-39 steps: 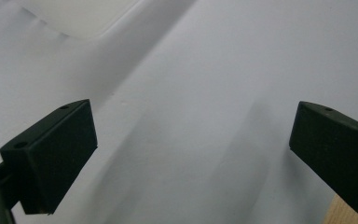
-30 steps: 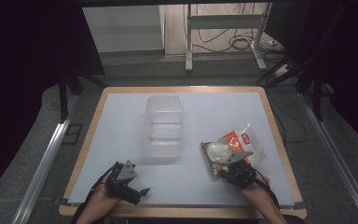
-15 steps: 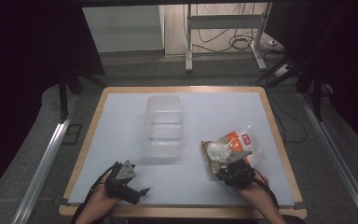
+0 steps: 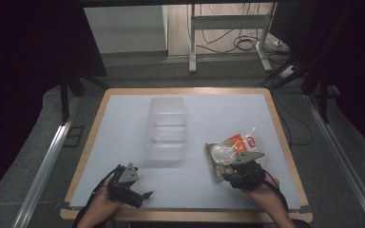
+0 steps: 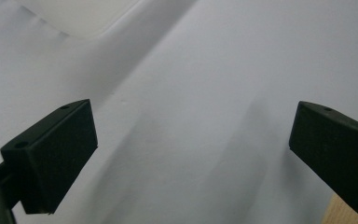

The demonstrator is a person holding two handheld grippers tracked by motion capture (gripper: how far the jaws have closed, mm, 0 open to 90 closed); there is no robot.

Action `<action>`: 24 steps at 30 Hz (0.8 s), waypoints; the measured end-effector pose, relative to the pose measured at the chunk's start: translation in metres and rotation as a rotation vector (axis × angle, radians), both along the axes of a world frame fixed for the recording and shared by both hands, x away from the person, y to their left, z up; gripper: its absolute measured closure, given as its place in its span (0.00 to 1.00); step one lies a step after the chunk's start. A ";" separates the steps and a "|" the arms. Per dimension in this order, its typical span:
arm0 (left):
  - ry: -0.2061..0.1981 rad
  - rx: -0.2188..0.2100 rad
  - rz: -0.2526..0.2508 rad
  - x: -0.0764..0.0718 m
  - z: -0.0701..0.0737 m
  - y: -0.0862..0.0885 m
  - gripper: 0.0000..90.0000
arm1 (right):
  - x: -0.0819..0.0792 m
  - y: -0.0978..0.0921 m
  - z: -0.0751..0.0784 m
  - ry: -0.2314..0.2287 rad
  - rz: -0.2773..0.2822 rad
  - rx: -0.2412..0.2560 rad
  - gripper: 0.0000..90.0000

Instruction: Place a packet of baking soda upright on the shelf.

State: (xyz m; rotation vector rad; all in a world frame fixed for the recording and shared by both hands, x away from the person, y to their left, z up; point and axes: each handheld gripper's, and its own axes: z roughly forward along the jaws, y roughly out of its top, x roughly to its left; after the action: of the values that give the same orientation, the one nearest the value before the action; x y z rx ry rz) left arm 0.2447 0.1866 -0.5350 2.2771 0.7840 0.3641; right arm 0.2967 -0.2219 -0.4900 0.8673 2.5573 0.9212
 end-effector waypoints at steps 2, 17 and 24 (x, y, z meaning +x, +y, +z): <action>0.001 -0.001 0.001 0.000 0.000 0.000 0.01 | 0.001 -0.004 0.003 -0.012 -0.016 0.013 0.49; -0.002 0.003 0.002 0.000 0.000 0.000 0.01 | 0.011 -0.039 0.019 -0.147 -0.138 -0.010 0.20; -0.004 0.004 0.000 0.000 0.000 0.000 0.01 | 0.017 -0.062 0.024 -0.177 -0.261 0.013 0.11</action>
State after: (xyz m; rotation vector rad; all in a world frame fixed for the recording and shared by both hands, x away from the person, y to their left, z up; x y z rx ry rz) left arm 0.2443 0.1862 -0.5350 2.2798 0.7827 0.3704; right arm 0.3137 -0.2840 -0.4656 1.0435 2.2272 0.8915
